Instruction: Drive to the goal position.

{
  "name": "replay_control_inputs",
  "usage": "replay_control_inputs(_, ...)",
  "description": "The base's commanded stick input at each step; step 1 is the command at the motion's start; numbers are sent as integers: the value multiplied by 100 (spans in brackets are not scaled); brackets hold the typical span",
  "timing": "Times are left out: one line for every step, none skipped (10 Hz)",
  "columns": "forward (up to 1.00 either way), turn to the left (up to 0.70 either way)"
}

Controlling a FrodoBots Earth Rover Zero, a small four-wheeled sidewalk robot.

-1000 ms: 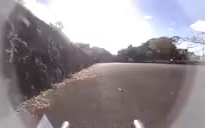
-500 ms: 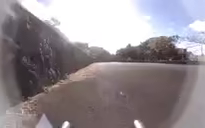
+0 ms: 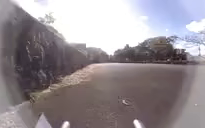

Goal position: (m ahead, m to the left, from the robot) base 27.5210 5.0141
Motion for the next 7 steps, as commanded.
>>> replay_control_inputs(70,0)
replay_control_inputs(70,0)
replay_control_inputs(70,0)
replay_control_inputs(70,0)
replay_control_inputs(70,0)
replay_control_inputs(70,0)
replay_control_inputs(70,0)
